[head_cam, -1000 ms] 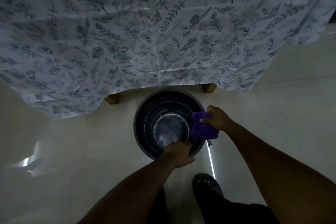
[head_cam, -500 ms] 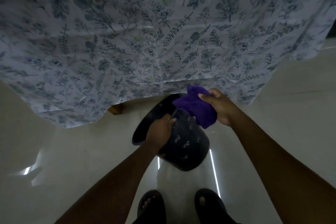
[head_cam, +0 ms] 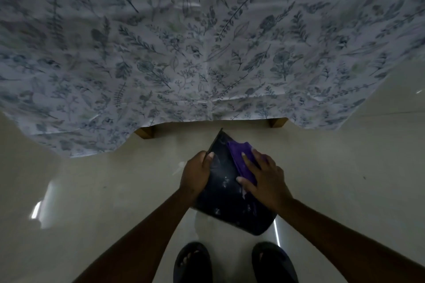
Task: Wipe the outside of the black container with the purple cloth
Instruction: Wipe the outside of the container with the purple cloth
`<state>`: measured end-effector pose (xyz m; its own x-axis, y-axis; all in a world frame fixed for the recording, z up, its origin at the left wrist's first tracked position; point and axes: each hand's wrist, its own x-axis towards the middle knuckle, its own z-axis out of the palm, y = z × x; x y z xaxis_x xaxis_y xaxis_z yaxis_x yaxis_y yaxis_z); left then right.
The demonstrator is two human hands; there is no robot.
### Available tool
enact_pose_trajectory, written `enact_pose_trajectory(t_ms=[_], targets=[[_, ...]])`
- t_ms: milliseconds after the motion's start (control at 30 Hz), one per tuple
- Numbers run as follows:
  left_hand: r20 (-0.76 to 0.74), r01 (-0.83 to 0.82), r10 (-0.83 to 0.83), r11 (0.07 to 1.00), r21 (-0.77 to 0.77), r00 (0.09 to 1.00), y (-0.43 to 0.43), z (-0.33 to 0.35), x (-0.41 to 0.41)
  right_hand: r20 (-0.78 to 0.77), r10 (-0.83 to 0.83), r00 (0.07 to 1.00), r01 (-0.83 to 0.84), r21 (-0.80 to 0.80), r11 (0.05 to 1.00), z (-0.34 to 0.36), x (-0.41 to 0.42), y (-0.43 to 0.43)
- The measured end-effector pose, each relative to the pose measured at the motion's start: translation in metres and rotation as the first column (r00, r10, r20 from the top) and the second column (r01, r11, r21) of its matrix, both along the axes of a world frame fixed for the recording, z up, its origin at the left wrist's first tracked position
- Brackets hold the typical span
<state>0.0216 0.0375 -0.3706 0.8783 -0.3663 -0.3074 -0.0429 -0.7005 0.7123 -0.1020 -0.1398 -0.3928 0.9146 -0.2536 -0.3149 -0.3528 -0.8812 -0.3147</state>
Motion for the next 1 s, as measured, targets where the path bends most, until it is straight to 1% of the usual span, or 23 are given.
enact_pose_trajectory(t_ms=[167,233,267,300,333,367,400,433,467,500,533,600,667,700,733,767,833,867,900,933,967,1000], targets=[[0.064,-0.048,0.048,0.999,0.002,0.997,0.015,-0.019,-0.007,0.157,0.118,0.981,-0.093,-0.157,0.983,-0.015,0.011,0.012],[0.068,-0.043,0.044,0.999,-0.005,0.997,0.018,-0.021,-0.008,0.2,0.132,0.971,-0.103,-0.151,0.983,-0.018,0.03,0.009],[0.074,-0.042,0.042,0.999,-0.004,0.996,0.018,-0.021,-0.008,0.187,0.08,0.979,-0.063,-0.094,0.994,-0.018,0.04,0.003],[0.08,-0.046,0.047,0.999,-0.005,0.996,0.017,-0.022,-0.008,0.131,-0.022,0.991,0.017,0.036,0.999,-0.019,0.048,-0.005],[0.076,-0.056,0.057,0.998,-0.006,0.995,0.017,-0.02,-0.008,0.057,-0.133,0.989,0.12,0.192,0.974,-0.02,0.05,-0.011],[0.068,-0.068,0.069,0.998,-0.009,0.995,0.017,-0.02,-0.009,-0.011,-0.205,0.979,0.199,0.292,0.936,-0.022,0.046,-0.017],[0.061,-0.08,0.08,0.997,-0.01,0.995,0.017,-0.018,-0.009,-0.036,-0.235,0.971,0.234,0.318,0.919,-0.024,0.037,-0.021],[0.06,-0.086,0.087,0.996,-0.01,0.994,0.016,-0.017,-0.01,-0.005,-0.229,0.973,0.222,0.273,0.936,-0.026,0.024,-0.022],[0.061,-0.092,0.092,0.996,-0.008,0.994,0.015,-0.017,-0.009,0.037,-0.202,0.979,0.192,0.181,0.965,-0.027,0.009,-0.017],[0.062,-0.095,0.095,0.995,-0.006,0.994,0.013,-0.018,-0.008,0.075,-0.136,0.988,0.132,0.064,0.989,-0.03,-0.007,-0.008],[0.059,-0.095,0.095,0.995,-0.003,0.994,0.011,-0.018,-0.006,0.083,-0.079,0.993,0.08,-0.016,0.997,-0.027,-0.02,0.007],[0.051,-0.084,0.084,0.996,-0.001,0.995,0.008,-0.018,-0.005,0.093,-0.021,0.995,0.03,-0.092,0.995,-0.018,-0.031,0.035],[0.059,-0.068,0.068,0.998,0.0,0.996,0.01,-0.017,-0.006,0.14,0.017,0.99,-0.002,-0.102,0.995,-0.016,-0.016,0.039],[0.065,-0.067,0.067,0.998,0.001,0.996,0.012,-0.017,-0.007,0.183,0.019,0.983,-0.005,-0.073,0.997,-0.02,-0.002,0.033],[0.067,-0.065,0.065,0.998,0.002,0.996,0.012,-0.015,-0.008,0.207,-0.012,0.978,0.015,-0.012,1.0,-0.021,0.014,0.025],[0.065,-0.064,0.063,0.998,0.004,0.996,0.012,-0.015,-0.008,0.2,-0.053,0.978,0.039,0.078,0.996,-0.022,0.028,0.015],[0.063,-0.063,0.062,0.998,0.01,0.996,0.009,-0.014,-0.006,0.136,-0.16,0.978,0.118,0.275,0.954,-0.027,0.043,-0.005],[0.067,-0.065,0.064,0.998,0.013,0.996,0.007,-0.013,-0.005,0.098,-0.184,0.978,0.144,0.323,0.935,-0.03,0.041,-0.012],[0.07,-0.068,0.067,0.998,0.012,0.995,0.005,-0.012,-0.004,0.085,-0.191,0.978,0.154,0.326,0.933,-0.034,0.033,-0.015],[0.072,-0.071,0.07,0.997,0.012,0.995,0.003,-0.013,-0.003,0.083,-0.197,0.977,0.166,0.286,0.944,-0.038,0.021,-0.015],[0.072,-0.073,0.072,0.997,0.013,0.995,0.002,-0.013,-0.002,0.094,-0.185,0.978,0.163,0.202,0.966,-0.039,0.007,-0.009],[0.071,-0.07,0.069,0.997,0.019,0.995,0.002,-0.014,-0.002,0.128,-0.122,0.984,0.112,0.085,0.99,-0.036,-0.005,0.003]])
